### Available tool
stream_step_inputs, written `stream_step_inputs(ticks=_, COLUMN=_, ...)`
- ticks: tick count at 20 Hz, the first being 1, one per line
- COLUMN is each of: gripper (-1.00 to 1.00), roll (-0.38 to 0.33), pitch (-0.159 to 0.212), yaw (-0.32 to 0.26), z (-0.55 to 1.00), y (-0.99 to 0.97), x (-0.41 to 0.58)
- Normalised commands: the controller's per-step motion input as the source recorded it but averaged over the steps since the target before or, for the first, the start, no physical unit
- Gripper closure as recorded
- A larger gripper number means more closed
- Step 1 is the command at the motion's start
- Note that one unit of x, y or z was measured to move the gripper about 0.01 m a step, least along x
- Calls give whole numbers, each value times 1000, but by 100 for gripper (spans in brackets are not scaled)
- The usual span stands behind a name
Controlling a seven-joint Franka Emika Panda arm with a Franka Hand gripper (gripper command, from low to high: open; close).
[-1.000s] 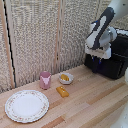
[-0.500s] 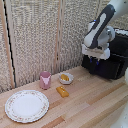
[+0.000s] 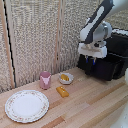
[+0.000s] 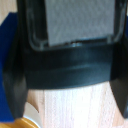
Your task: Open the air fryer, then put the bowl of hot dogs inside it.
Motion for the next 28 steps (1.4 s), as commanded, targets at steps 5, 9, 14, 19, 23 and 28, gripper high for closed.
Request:
stream_step_inputs(ticks=5, gripper=100, roll=-48, pitch=60, yaw=0, z=-220, y=273, x=211)
stream_step_inputs(ticks=9, gripper=100, roll=-46, pitch=28, yaw=-7, z=-234, y=322, x=33)
stream_step_inputs(ticks=14, gripper=100, roll=15, pitch=26, yaw=-10, z=42, y=167, x=18)
stream_step_inputs(ticks=19, gripper=-100, roll=14, pitch=3, yaw=0, z=376, y=98, x=55)
stream_step_inputs(ticks=23, gripper=-100, roll=1, pitch=5, yaw=0, z=598, y=98, x=36)
stream_step_inputs(ticks=28, gripper=-100, roll=23, pitch=45, yaw=14, z=697, y=166, x=66)
